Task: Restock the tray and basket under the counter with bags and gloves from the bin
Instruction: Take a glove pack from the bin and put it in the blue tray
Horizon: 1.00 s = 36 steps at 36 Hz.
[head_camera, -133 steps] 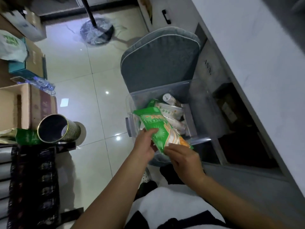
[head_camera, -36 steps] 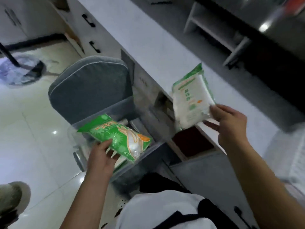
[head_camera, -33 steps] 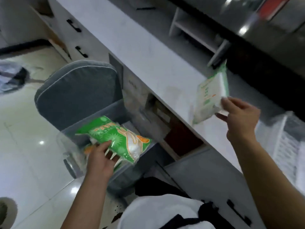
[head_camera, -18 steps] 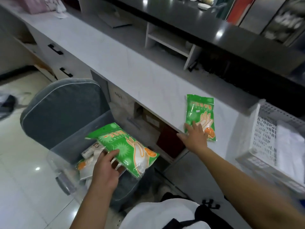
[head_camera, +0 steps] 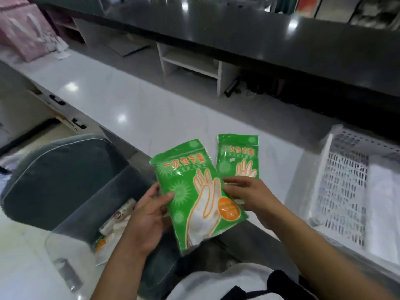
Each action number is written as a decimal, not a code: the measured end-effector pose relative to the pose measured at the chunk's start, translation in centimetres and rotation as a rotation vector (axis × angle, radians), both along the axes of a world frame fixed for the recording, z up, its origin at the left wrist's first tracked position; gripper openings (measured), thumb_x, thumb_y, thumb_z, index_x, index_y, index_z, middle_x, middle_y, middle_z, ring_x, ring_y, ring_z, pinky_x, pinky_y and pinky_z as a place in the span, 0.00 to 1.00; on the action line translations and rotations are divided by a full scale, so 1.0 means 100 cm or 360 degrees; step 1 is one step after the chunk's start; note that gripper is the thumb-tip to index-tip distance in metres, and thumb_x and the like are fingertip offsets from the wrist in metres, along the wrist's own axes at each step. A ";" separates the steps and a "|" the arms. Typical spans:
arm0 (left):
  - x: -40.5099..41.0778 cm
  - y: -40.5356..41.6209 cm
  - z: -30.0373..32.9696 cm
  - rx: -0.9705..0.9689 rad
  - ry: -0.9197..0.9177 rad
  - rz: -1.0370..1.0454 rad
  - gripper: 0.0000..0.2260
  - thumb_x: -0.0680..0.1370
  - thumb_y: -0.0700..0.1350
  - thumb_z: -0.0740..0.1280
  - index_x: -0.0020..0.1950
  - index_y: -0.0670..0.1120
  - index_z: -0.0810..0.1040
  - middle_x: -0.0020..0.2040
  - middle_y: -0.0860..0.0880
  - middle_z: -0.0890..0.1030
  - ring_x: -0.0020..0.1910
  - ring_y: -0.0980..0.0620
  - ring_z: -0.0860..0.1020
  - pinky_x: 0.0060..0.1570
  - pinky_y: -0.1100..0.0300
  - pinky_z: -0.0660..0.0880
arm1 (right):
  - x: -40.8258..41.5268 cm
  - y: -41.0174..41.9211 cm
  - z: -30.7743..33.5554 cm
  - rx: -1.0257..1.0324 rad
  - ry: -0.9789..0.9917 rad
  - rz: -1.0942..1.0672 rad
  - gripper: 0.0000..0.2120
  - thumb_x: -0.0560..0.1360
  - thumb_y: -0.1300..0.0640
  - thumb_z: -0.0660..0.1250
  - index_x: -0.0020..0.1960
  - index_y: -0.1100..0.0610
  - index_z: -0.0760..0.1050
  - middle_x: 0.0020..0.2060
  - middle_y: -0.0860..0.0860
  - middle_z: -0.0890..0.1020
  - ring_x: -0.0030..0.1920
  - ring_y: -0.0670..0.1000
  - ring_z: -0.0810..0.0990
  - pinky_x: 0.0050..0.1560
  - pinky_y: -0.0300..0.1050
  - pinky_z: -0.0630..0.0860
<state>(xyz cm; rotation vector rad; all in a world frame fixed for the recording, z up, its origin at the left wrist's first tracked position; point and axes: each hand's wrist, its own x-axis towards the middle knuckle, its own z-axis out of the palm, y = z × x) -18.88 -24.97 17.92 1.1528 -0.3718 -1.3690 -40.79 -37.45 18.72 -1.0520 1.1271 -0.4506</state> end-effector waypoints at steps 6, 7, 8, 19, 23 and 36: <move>-0.031 -0.046 -0.014 0.0102 -0.0026 -0.0122 0.23 0.74 0.35 0.69 0.68 0.46 0.74 0.56 0.39 0.83 0.43 0.44 0.84 0.35 0.54 0.80 | -0.037 -0.017 -0.013 0.0094 0.0053 -0.0243 0.11 0.72 0.64 0.73 0.52 0.53 0.83 0.46 0.53 0.86 0.44 0.55 0.86 0.42 0.53 0.82; -0.035 -0.054 -0.017 0.0134 -0.0042 -0.0138 0.25 0.73 0.34 0.69 0.69 0.48 0.74 0.56 0.38 0.83 0.43 0.43 0.84 0.34 0.53 0.80 | -0.042 -0.019 -0.014 0.0093 0.0046 -0.0265 0.12 0.72 0.66 0.73 0.52 0.54 0.82 0.45 0.54 0.86 0.42 0.54 0.86 0.38 0.50 0.83; -0.038 -0.062 -0.019 0.0175 -0.0074 -0.0155 0.27 0.72 0.33 0.70 0.69 0.49 0.73 0.57 0.37 0.83 0.43 0.43 0.84 0.33 0.53 0.80 | -0.045 -0.022 -0.015 0.0086 0.0024 -0.0287 0.12 0.72 0.68 0.72 0.52 0.55 0.82 0.44 0.54 0.86 0.39 0.53 0.86 0.34 0.46 0.81; -0.038 -0.167 -0.018 0.0273 -0.0529 -0.0327 0.22 0.73 0.33 0.72 0.64 0.50 0.76 0.47 0.44 0.85 0.45 0.48 0.85 0.36 0.51 0.81 | -0.044 -0.087 -0.017 -0.0532 0.0573 -0.0298 0.10 0.70 0.61 0.72 0.48 0.49 0.83 0.41 0.46 0.84 0.41 0.51 0.84 0.42 0.47 0.80; -0.044 -0.195 -0.037 0.0519 -0.0992 -0.0489 0.17 0.75 0.36 0.72 0.62 0.43 0.77 0.43 0.42 0.81 0.32 0.48 0.80 0.30 0.56 0.79 | -0.035 -0.099 -0.037 -0.0618 0.1309 0.0075 0.12 0.71 0.58 0.66 0.53 0.51 0.82 0.47 0.51 0.84 0.47 0.57 0.81 0.40 0.43 0.71; -0.027 -0.194 -0.072 0.0552 -0.0975 -0.0488 0.24 0.74 0.43 0.74 0.68 0.48 0.73 0.56 0.42 0.81 0.47 0.45 0.83 0.43 0.51 0.81 | -0.035 -0.102 -0.052 -0.0228 0.1288 -0.0139 0.25 0.69 0.45 0.71 0.64 0.50 0.75 0.56 0.51 0.82 0.53 0.54 0.81 0.51 0.49 0.78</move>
